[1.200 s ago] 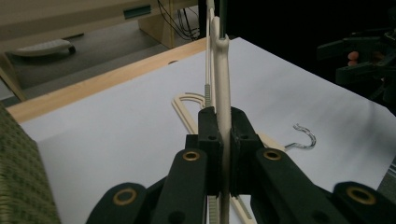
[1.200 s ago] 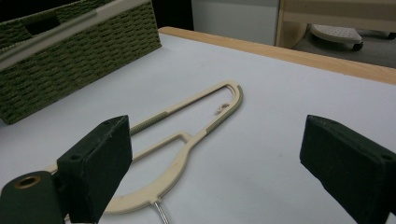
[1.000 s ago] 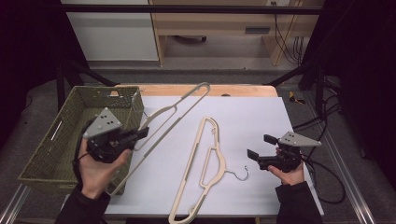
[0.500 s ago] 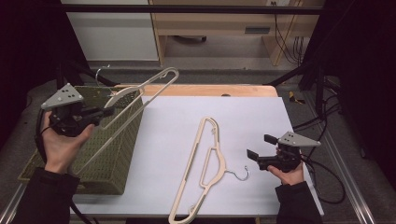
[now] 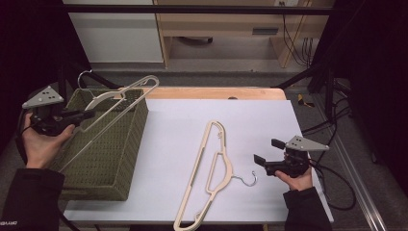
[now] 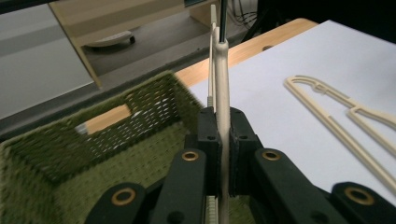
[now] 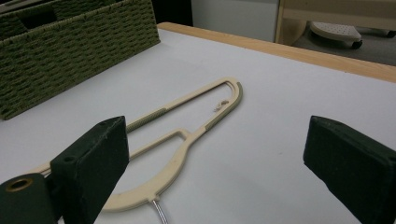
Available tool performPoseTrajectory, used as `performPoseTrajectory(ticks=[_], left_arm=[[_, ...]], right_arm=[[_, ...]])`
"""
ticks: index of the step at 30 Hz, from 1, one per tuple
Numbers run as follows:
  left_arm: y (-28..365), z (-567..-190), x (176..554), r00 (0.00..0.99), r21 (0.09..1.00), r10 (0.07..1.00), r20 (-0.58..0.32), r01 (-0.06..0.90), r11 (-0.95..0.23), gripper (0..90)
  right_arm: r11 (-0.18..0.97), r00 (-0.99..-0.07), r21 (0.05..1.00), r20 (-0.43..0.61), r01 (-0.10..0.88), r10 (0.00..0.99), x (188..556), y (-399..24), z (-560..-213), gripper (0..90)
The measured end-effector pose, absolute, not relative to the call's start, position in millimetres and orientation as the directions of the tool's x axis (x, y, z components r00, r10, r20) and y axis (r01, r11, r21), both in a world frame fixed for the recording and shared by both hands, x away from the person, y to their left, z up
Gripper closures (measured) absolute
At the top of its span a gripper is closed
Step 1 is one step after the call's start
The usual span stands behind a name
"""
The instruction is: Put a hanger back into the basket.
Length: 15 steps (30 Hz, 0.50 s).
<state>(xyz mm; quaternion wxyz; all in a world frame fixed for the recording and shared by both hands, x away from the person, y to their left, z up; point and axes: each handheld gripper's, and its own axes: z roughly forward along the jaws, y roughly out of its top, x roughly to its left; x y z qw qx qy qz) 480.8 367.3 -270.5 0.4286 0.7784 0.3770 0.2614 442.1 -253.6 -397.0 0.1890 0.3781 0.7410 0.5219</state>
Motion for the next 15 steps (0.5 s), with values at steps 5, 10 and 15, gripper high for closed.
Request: performPoseTrajectory(ticks=[5,10,15], left_arm=[[391,-280,482,0.557,0.861,0.828,0.067,0.387,-0.330,85.8],[410,-289,481,0.543,0.863,0.839,0.043,0.403,-0.305,85.7],[414,-287,482,0.551,0.867,0.833,0.047,0.392,-0.309,85.7]], right_arm=[[0.174,-0.645,0.915,0.113,0.364,0.756,442,-253,-397,7.5],[0.172,-0.640,0.913,0.116,0.369,0.760,442,-252,-398,7.5],[0.179,-0.644,0.913,0.109,0.366,0.758,443,-252,-398,7.5]])
